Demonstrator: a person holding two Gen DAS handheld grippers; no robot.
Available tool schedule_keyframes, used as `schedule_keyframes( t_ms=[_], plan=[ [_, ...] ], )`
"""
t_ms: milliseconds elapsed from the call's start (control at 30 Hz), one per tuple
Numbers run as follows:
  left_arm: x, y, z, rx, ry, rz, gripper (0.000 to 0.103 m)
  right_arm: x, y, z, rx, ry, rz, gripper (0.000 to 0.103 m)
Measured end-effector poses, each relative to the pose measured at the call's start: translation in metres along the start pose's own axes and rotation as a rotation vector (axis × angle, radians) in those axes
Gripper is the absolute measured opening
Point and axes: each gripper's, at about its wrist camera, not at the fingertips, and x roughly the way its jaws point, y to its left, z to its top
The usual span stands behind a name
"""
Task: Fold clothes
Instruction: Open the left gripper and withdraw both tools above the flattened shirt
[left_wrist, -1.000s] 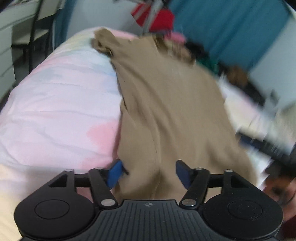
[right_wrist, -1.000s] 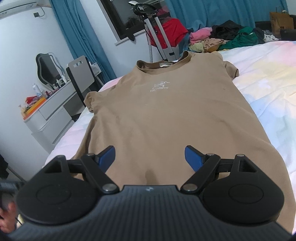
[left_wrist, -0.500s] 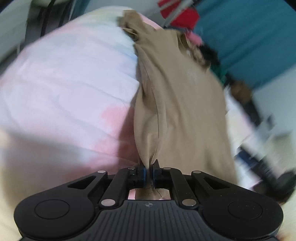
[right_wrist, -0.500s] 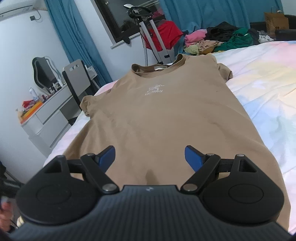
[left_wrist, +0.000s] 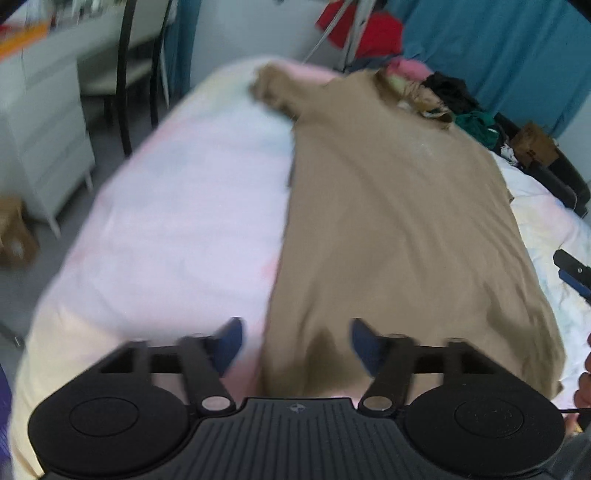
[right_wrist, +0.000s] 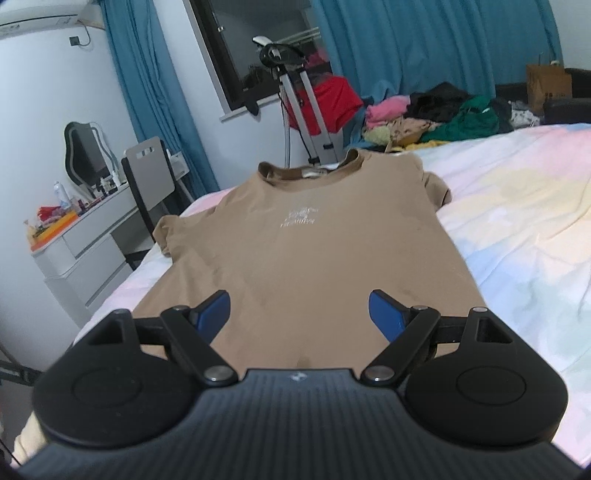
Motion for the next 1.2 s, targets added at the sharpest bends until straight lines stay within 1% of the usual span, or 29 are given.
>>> schedule_keyframes(
  t_ms=[33,67,133,200,267,300,333,367,500,533,600,700,800,867,933,967,1000,1133,1167,1200],
  plan=[
    [-0.002,-0.012,0.005,0.013,-0.028,0.006,0.085,-0.001,0.0,0.001,-0.004,-0.009,-0.002,0.084],
    [-0.005,-0.025,0.008,0.019,-0.06,0.008,0.087,-0.002,0.001,0.002,-0.01,-0.019,-0.003,0.084],
    [-0.012,-0.049,0.013,0.032,-0.124,0.011,0.096,-0.005,0.001,0.005,-0.021,-0.042,-0.004,0.084],
    [-0.014,-0.073,0.017,0.026,-0.18,-0.013,0.1,-0.008,0.0,0.007,-0.033,-0.066,-0.017,0.084],
    [-0.011,-0.101,0.022,0.028,-0.239,-0.044,0.102,-0.011,-0.001,0.01,-0.055,-0.102,-0.04,0.084],
    [-0.007,-0.116,0.021,0.038,-0.265,-0.051,0.103,-0.012,-0.002,0.011,-0.065,-0.121,-0.054,0.086],
    [-0.004,-0.129,0.021,0.045,-0.29,-0.055,0.103,-0.013,-0.002,0.012,-0.074,-0.14,-0.065,0.092],
    [-0.002,-0.138,0.019,0.05,-0.314,-0.056,0.103,-0.015,-0.003,0.013,-0.079,-0.159,-0.074,0.103],
    [0.016,-0.157,0.002,0.031,-0.392,-0.063,0.103,-0.019,-0.006,0.016,-0.088,-0.22,-0.102,0.103],
    [0.02,-0.157,-0.004,0.027,-0.394,-0.059,0.103,-0.017,-0.007,0.016,-0.08,-0.22,-0.105,0.103],
    [0.028,-0.154,-0.014,0.028,-0.373,-0.042,0.103,-0.011,-0.013,0.017,-0.056,-0.208,-0.106,0.103],
    [0.041,-0.15,-0.027,0.029,-0.34,-0.017,0.103,-0.003,-0.024,0.019,0.019,-0.181,-0.085,0.103],
    [0.045,-0.152,-0.032,0.048,-0.333,0.008,0.103,0.01,-0.045,0.027,0.139,-0.165,-0.062,0.103],
    [0.047,-0.153,-0.033,0.045,-0.337,0.011,0.103,0.021,-0.063,0.035,0.227,-0.157,-0.051,0.101],
    [0.048,-0.152,-0.034,0.036,-0.341,0.008,0.103,0.039,-0.086,0.051,0.31,-0.153,-0.069,0.095],
    [0.049,-0.151,-0.034,0.032,-0.34,0.004,0.103,0.049,-0.1,0.059,0.36,-0.149,-0.075,0.081],
    [0.052,-0.149,-0.034,0.028,-0.336,0.004,0.103,0.059,-0.115,0.065,0.423,-0.144,-0.074,0.07],
    [0.066,-0.143,-0.035,-0.022,-0.296,-0.005,0.103,0.1,-0.172,0.072,0.628,-0.183,-0.044,0.07],
    [0.071,-0.142,-0.034,-0.04,-0.287,-0.011,0.103,0.113,-0.184,0.071,0.655,-0.175,-0.058,0.066],
    [0.075,-0.142,-0.032,-0.058,-0.281,-0.017,0.103,0.126,-0.194,0.07,0.671,-0.167,-0.067,0.06]
  ],
)
